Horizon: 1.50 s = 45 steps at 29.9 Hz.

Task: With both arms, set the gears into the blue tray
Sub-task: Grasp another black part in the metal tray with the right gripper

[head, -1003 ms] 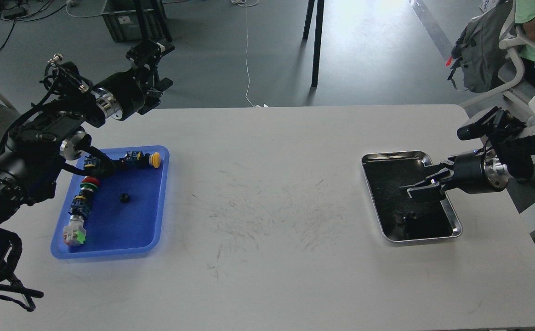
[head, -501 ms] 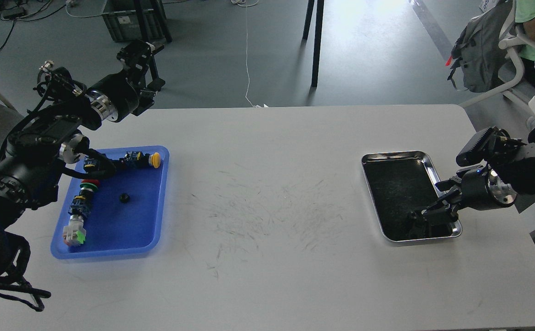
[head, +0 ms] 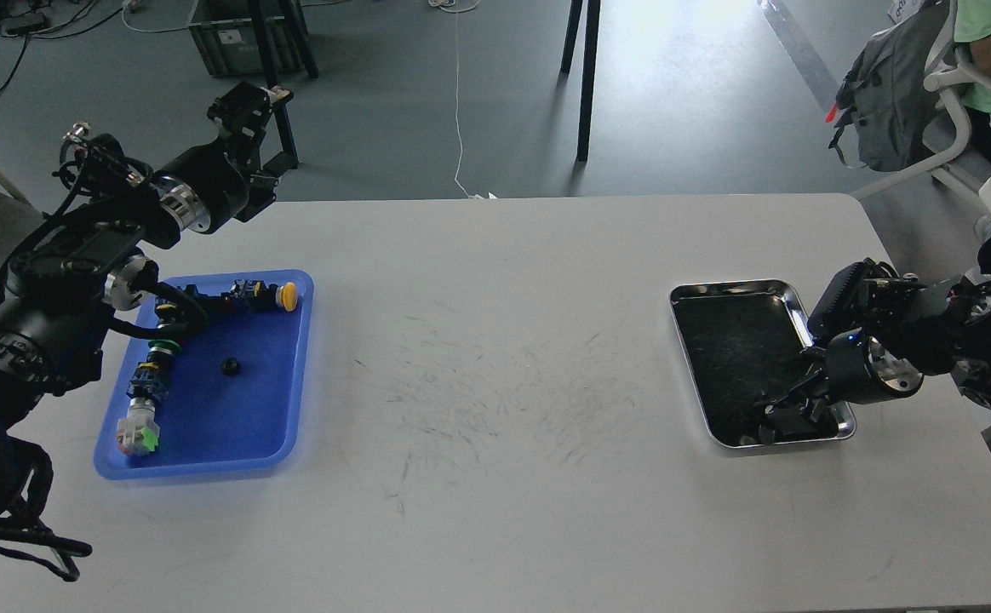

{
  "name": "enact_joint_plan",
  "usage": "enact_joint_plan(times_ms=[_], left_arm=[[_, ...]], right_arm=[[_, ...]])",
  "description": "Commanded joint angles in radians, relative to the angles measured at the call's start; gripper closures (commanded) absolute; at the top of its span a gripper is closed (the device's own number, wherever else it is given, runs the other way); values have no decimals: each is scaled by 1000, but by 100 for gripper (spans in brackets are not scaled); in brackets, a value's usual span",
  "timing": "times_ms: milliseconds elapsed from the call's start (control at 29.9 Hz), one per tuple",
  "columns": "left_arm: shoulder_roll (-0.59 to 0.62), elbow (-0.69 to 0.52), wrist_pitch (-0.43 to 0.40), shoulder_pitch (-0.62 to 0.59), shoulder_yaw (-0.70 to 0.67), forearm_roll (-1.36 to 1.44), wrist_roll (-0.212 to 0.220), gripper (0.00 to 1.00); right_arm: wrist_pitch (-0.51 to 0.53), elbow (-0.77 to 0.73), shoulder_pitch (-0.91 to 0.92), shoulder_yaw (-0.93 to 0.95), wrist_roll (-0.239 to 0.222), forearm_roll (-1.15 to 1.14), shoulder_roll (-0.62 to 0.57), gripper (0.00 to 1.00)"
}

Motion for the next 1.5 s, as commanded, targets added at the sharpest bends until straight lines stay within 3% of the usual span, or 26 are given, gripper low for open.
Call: enact_joint_plan(times_ms=[0,167,334,869,1103,1303,1370,1471], left_arm=[[4,-1,0,4,1,1,0,1],[8,1,0,8,1,0,0,1],[8,-1,0,8,1,1,0,1],[10,-1,0,8,1,1,0,1],[10,-1,0,10,2,1,0,1],[11,-1,0,10,2,1,0,1],[13,-1,0,10,2,1,0,1],[13,-1,0,10,2,1,0,1]], right_arm=[[0,-4,-14,-1,0,0,23,27],[0,-23,-36,0,0,0,37,36],[0,-27,-31,0,0,0,37,51],[0,-29,-21,0,0,1,37,51],[0,-27,-19,0,0,1,37,57],[0,-27,-18,0,0,1,38,66],[0,-20,-18,0,0,0,38,79],[0,-18,-18,0,0,-2,37,86]])
